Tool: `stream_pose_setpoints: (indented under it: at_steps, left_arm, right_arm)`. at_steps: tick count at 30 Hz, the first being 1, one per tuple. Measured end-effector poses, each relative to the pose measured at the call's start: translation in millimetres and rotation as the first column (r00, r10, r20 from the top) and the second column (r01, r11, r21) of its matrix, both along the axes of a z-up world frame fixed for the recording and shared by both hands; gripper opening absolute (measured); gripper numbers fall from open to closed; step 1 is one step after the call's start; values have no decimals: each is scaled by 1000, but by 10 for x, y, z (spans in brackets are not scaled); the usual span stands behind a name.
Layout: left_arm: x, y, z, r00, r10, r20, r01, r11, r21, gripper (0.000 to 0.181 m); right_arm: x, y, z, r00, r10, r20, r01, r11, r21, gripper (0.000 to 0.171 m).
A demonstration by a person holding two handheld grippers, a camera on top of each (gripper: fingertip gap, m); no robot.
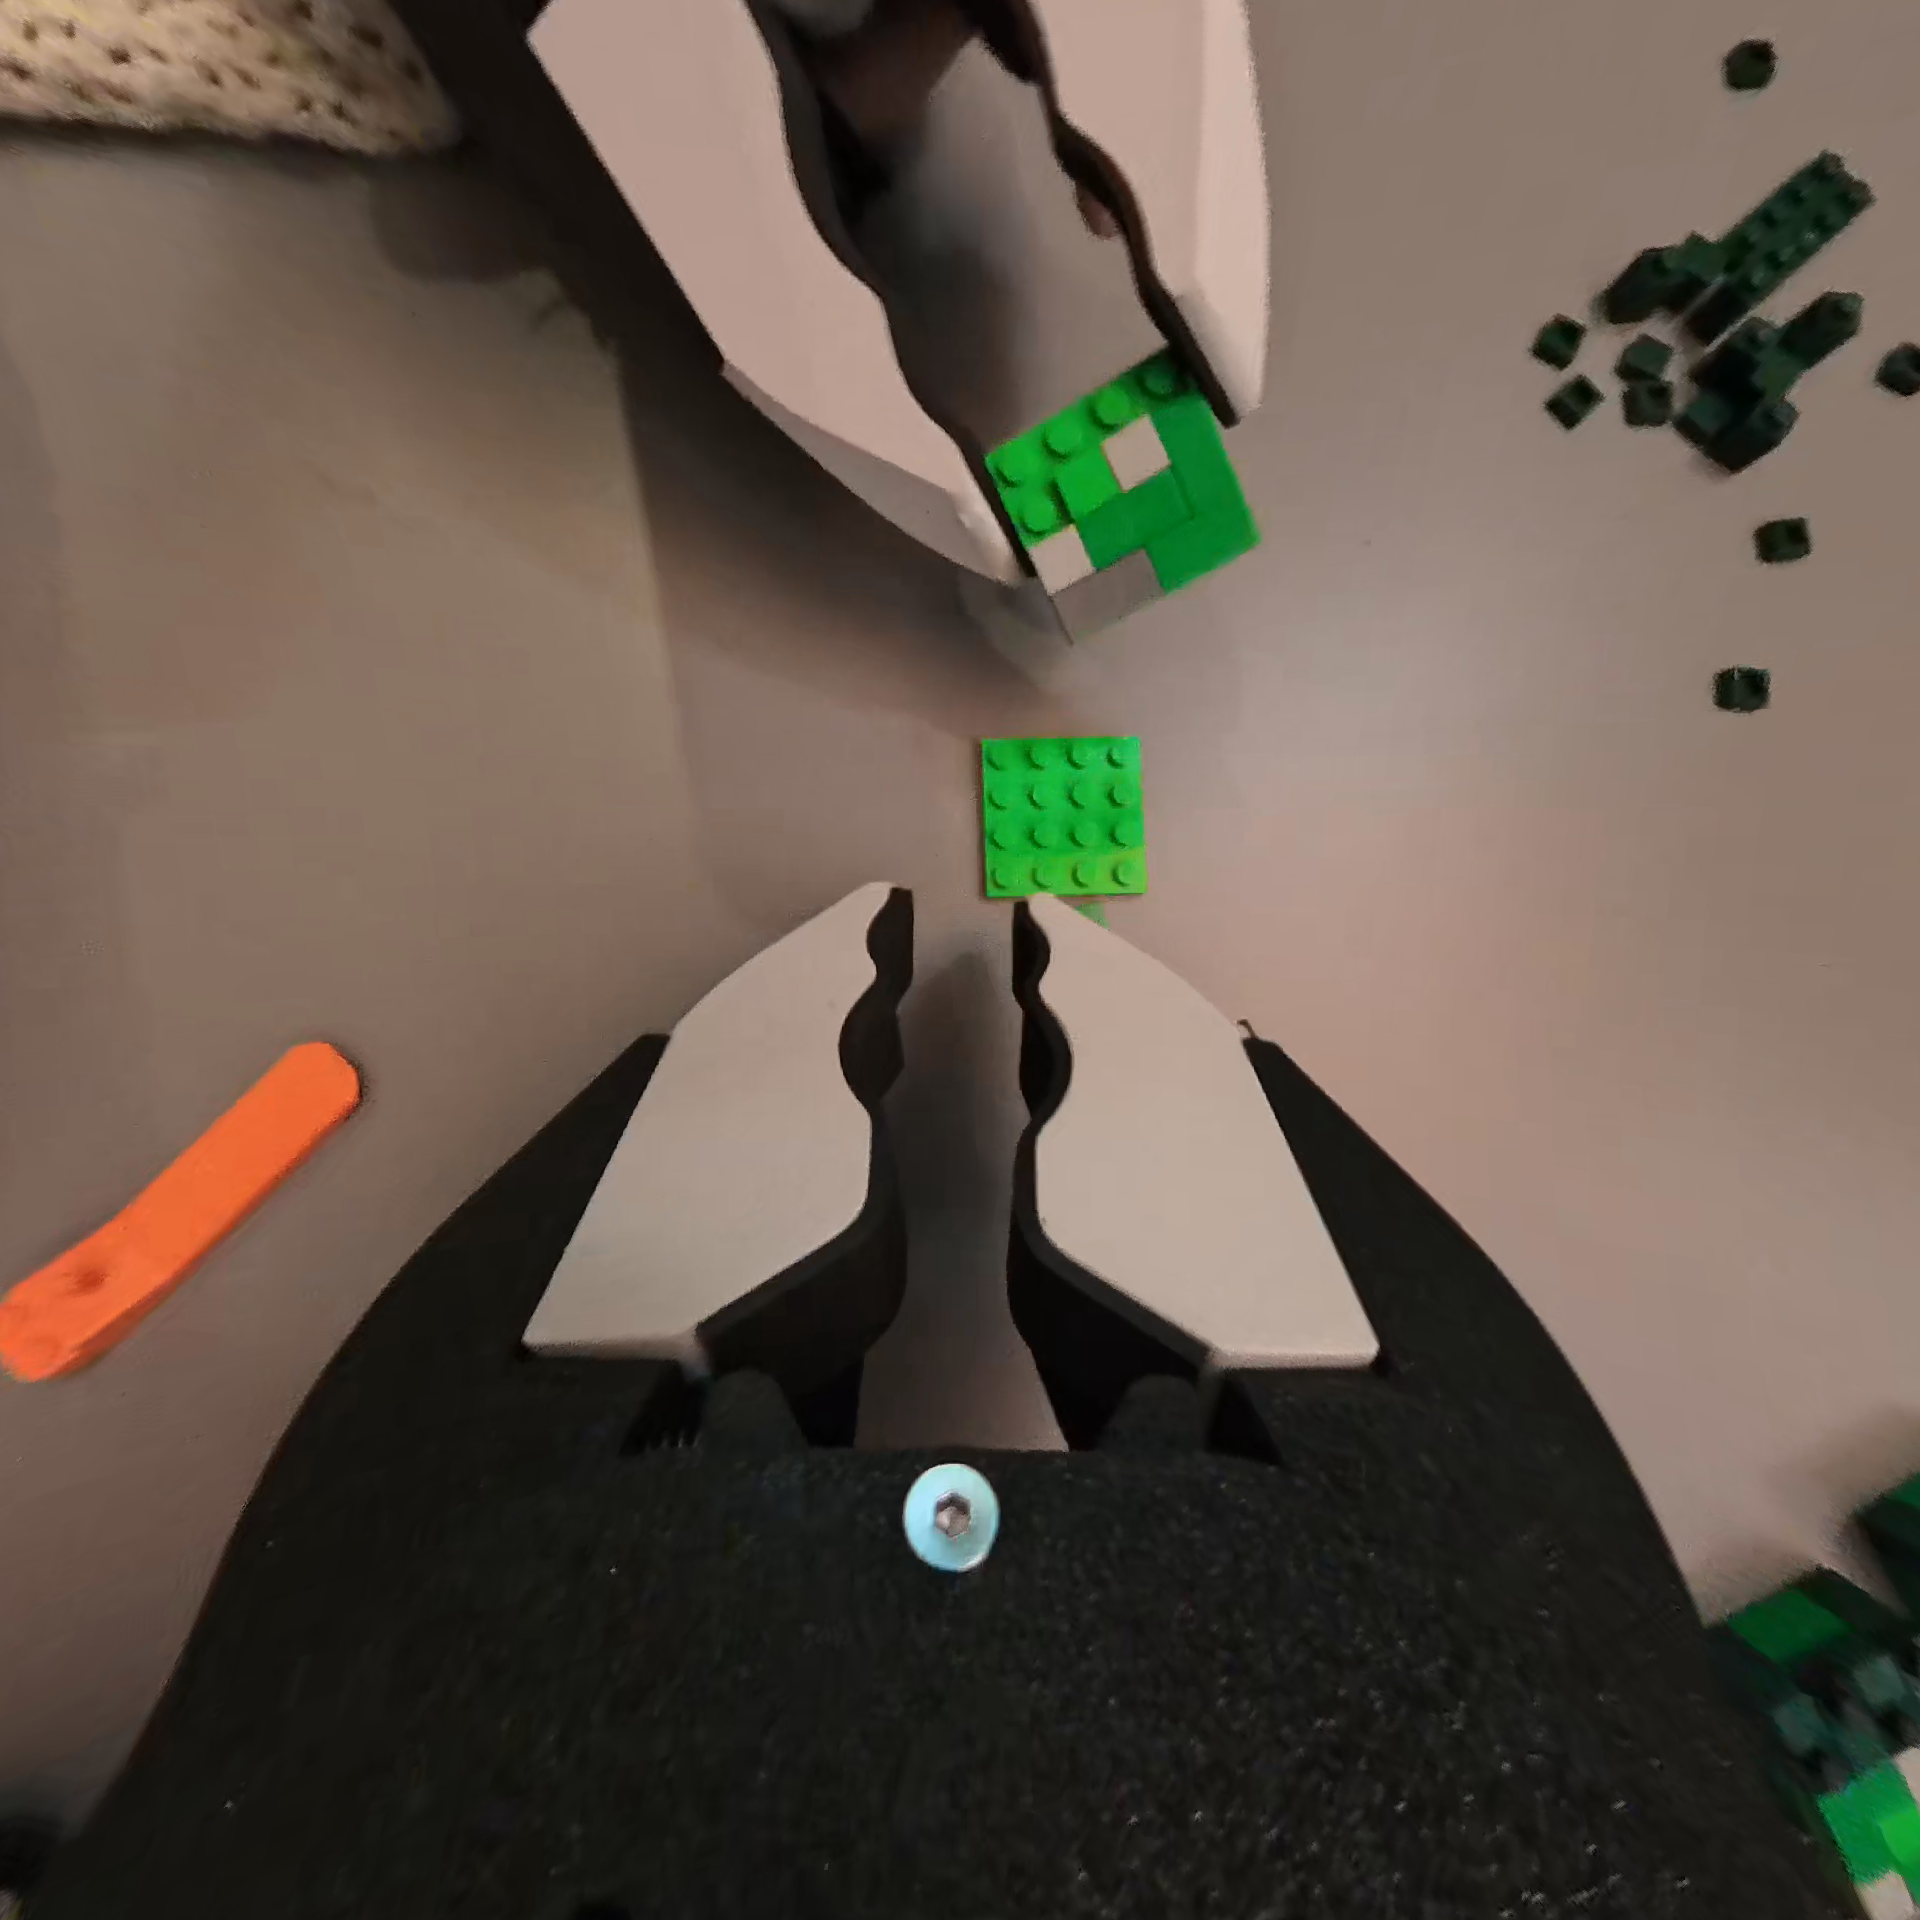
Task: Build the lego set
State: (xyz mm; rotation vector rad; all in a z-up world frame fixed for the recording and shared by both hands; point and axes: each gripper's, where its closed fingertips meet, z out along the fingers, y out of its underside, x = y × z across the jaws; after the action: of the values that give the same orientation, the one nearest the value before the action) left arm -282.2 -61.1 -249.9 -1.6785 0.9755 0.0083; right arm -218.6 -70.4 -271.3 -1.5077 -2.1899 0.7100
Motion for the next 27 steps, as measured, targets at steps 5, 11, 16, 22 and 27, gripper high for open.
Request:
stream_pose_setpoints:
  at_steps: [5,11,16,22,27]
  left_arm:
    - [3,-2,-4,1000,-2,-3,2,1000,-1,35]
    - [3,-4,-5,1000,-3,-4,3,1000,-2,35]
    - [0,-1,0,1000,0,-1,0,1000,-1,35]
    - [0,-2,0,1000,-1,0,1,1000,-1,35]
    - [1,-2,2,1000,-1,1,1,1000,-2,35]
  right_arm:
    - [-5,58,-102,994,-54,100,41,991,130,26]
    - [-5,178,-147,988,-97,121,77,984,162,26]
    - [15,136,-99,988,-93,121,74,986,152,28]
    - [-27,155,-146,988,-78,136,51,981,188,36]
    - [-64,135,-156,985,-48,164,22,986,162,35]
